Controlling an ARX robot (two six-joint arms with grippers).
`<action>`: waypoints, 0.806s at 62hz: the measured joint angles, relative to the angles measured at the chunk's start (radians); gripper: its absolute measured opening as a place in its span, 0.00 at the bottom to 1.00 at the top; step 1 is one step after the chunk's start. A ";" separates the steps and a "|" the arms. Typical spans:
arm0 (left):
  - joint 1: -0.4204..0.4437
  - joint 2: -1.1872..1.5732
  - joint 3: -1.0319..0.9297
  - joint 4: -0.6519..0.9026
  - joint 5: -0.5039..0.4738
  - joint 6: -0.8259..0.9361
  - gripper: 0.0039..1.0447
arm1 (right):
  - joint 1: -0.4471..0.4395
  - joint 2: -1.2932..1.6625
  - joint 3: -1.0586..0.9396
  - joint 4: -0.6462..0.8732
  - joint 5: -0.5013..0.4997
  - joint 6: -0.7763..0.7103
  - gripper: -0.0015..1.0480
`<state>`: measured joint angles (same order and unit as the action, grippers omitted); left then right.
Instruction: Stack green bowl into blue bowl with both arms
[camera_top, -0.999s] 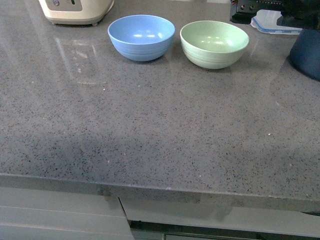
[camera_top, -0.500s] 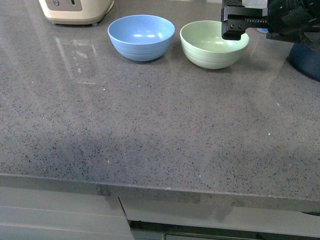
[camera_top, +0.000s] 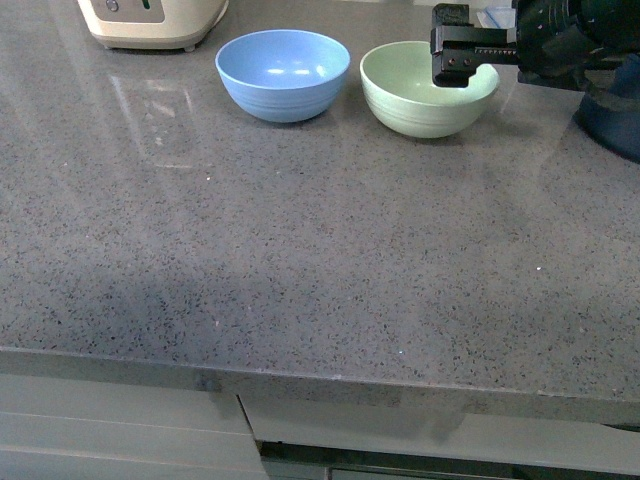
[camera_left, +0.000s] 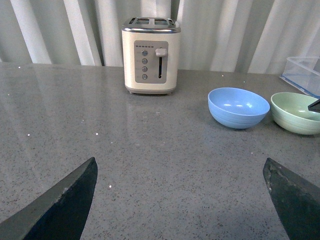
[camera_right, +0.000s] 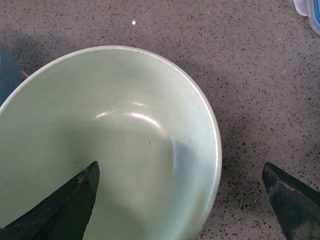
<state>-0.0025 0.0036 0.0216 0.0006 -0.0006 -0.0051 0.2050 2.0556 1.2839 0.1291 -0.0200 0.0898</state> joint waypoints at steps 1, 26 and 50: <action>0.000 0.000 0.000 0.000 0.000 0.000 0.94 | 0.000 0.001 0.000 0.000 -0.001 0.000 0.90; 0.000 0.000 0.000 0.000 0.000 0.000 0.94 | -0.006 0.042 0.011 0.008 -0.009 -0.016 0.90; 0.000 0.000 0.000 0.000 0.000 0.000 0.94 | 0.004 0.049 0.005 0.045 -0.018 -0.026 0.42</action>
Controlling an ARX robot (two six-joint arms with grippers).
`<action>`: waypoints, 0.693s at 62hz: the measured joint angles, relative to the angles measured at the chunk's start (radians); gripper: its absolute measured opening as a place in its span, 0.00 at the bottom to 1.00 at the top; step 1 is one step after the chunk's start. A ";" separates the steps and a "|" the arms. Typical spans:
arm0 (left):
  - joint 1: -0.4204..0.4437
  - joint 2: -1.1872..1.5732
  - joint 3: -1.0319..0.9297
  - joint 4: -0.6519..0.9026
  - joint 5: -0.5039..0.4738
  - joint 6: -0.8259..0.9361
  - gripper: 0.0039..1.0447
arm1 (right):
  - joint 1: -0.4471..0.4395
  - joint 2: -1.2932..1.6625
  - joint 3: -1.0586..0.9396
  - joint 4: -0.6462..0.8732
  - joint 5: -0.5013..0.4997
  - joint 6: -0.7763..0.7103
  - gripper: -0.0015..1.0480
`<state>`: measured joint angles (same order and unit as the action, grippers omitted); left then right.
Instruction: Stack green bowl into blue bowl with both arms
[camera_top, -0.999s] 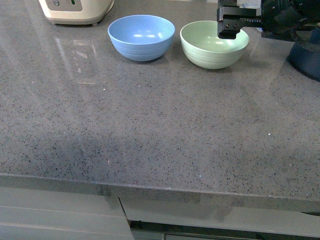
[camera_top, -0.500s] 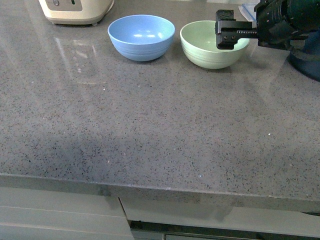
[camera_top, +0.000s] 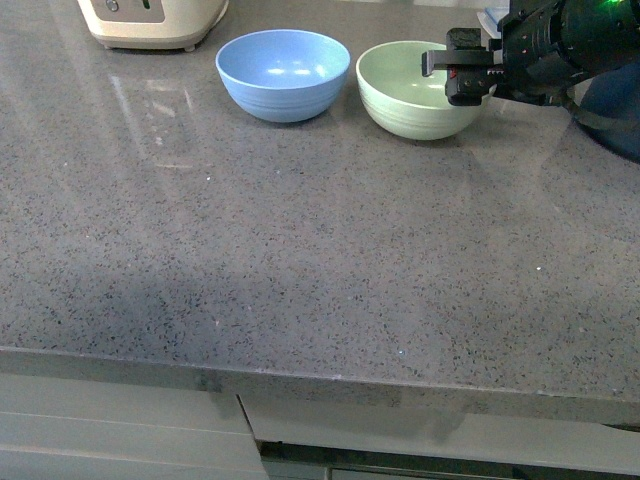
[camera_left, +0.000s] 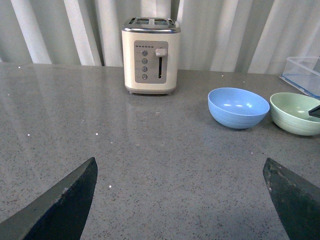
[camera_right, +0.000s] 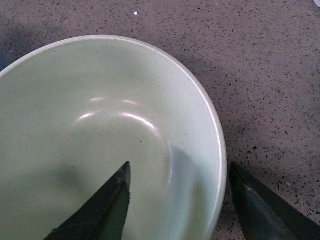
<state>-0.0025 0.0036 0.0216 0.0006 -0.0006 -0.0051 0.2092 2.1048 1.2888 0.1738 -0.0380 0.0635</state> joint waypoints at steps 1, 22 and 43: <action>0.000 0.000 0.000 0.000 0.000 0.000 0.94 | 0.000 0.000 0.000 0.000 0.000 0.000 0.40; 0.000 0.000 0.000 0.000 0.000 0.000 0.94 | -0.005 -0.005 0.013 -0.026 -0.016 -0.005 0.01; 0.000 0.000 0.000 0.000 0.000 0.000 0.94 | -0.034 -0.021 0.035 -0.086 -0.016 -0.028 0.01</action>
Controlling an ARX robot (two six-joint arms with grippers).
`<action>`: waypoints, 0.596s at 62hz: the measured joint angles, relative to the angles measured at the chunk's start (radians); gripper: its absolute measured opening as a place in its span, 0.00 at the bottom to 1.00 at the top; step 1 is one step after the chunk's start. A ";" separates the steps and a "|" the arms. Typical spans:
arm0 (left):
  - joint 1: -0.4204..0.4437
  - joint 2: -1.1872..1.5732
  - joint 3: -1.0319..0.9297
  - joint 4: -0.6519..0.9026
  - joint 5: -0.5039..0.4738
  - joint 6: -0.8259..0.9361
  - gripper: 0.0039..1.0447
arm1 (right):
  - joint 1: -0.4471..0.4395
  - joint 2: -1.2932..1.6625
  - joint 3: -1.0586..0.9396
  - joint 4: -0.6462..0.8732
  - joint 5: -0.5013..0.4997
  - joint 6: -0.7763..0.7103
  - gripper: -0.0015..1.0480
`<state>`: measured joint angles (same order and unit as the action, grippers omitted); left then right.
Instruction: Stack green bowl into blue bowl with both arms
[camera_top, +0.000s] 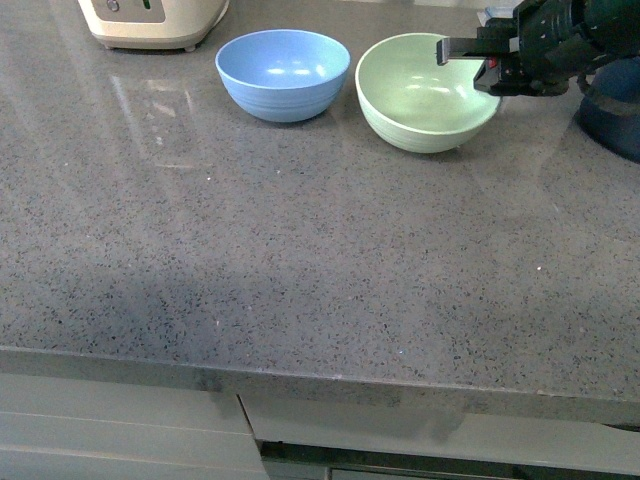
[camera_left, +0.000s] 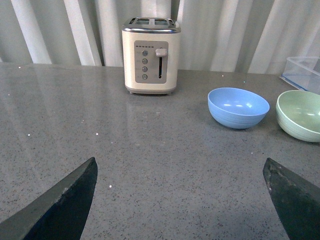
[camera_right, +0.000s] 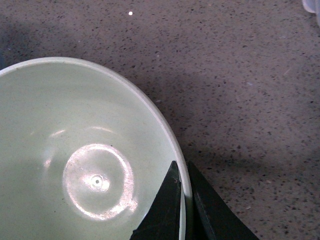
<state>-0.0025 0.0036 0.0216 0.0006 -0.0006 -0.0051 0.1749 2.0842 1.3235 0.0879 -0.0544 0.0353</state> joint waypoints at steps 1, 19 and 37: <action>0.000 0.000 0.000 0.000 0.000 0.000 0.94 | -0.002 -0.001 0.001 -0.002 0.000 -0.003 0.01; 0.000 0.000 0.000 0.000 0.000 0.000 0.94 | -0.035 -0.026 0.101 -0.110 -0.009 -0.039 0.01; 0.000 0.000 0.000 0.000 0.000 0.000 0.94 | 0.005 -0.078 0.245 -0.202 -0.023 -0.046 0.01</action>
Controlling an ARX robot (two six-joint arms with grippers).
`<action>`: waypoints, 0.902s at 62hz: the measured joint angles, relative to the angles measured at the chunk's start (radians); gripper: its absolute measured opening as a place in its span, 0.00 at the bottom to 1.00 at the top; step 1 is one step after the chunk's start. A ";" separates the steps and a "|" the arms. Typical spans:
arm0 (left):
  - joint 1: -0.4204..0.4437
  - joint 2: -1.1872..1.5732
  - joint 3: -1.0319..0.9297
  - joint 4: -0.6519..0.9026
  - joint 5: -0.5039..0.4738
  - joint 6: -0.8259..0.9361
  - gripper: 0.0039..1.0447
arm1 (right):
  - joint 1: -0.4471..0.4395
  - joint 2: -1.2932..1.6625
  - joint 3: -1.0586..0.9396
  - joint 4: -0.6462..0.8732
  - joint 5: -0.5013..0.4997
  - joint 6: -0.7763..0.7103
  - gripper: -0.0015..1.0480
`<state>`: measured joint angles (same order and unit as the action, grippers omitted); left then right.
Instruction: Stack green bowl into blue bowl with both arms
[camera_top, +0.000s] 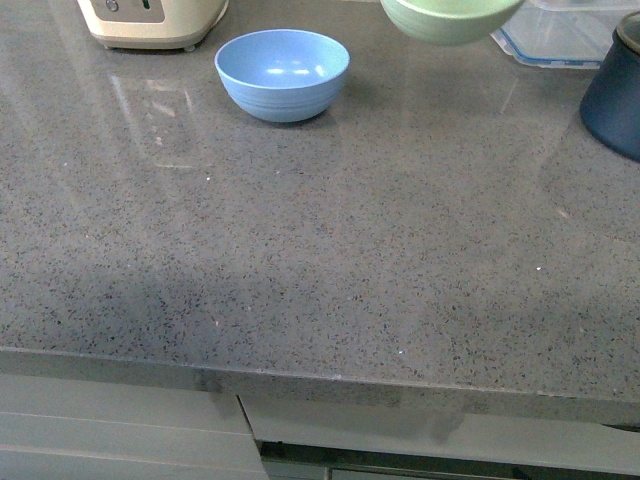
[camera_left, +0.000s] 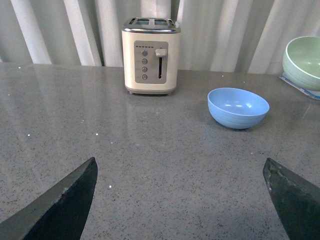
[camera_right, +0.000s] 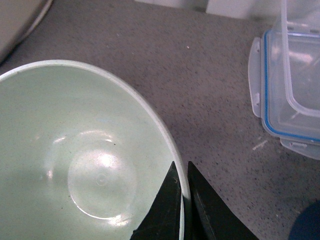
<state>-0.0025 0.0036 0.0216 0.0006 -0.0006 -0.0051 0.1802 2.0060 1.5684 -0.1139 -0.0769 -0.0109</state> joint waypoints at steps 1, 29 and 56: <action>0.000 0.000 0.000 0.000 0.000 0.000 0.94 | 0.006 -0.002 0.005 -0.003 0.000 0.000 0.01; 0.000 0.000 0.000 0.000 0.000 0.000 0.94 | 0.164 0.083 0.105 -0.022 0.031 0.011 0.01; 0.000 0.000 0.000 0.000 0.000 0.000 0.94 | 0.212 0.155 0.138 -0.018 0.046 0.014 0.01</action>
<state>-0.0025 0.0036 0.0216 0.0006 -0.0006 -0.0051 0.3920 2.1613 1.7069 -0.1322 -0.0311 0.0032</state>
